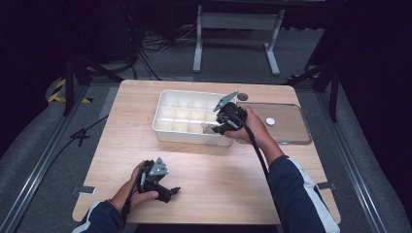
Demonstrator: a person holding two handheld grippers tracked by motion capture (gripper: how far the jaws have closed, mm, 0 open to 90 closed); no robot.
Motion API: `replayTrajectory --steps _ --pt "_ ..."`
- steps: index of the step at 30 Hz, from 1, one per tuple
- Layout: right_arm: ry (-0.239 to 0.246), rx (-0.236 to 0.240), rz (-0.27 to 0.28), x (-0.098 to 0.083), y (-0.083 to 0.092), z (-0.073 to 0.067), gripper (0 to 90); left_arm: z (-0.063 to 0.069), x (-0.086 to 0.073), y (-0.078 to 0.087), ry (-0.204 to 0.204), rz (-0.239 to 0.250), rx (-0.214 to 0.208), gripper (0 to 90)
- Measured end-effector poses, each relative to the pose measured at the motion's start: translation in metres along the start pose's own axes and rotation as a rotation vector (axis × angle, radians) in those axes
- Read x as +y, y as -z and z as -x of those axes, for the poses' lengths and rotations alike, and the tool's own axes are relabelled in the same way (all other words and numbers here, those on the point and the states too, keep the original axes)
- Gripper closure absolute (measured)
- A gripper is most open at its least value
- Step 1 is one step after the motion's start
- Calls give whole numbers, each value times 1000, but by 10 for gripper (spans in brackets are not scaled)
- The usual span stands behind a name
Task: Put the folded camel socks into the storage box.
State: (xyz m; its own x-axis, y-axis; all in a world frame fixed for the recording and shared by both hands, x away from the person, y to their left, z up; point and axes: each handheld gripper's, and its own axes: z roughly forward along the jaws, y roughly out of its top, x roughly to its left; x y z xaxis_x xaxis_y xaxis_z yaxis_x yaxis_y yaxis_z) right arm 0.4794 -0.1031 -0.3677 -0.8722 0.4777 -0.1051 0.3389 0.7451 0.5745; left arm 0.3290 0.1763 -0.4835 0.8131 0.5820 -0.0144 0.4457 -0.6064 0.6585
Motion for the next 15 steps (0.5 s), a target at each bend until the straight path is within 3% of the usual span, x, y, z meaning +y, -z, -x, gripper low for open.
replayTrajectory --steps 15 --pt "8 -67 49 -18 28 -13 426 0 0 0 -5 -2 0 12"
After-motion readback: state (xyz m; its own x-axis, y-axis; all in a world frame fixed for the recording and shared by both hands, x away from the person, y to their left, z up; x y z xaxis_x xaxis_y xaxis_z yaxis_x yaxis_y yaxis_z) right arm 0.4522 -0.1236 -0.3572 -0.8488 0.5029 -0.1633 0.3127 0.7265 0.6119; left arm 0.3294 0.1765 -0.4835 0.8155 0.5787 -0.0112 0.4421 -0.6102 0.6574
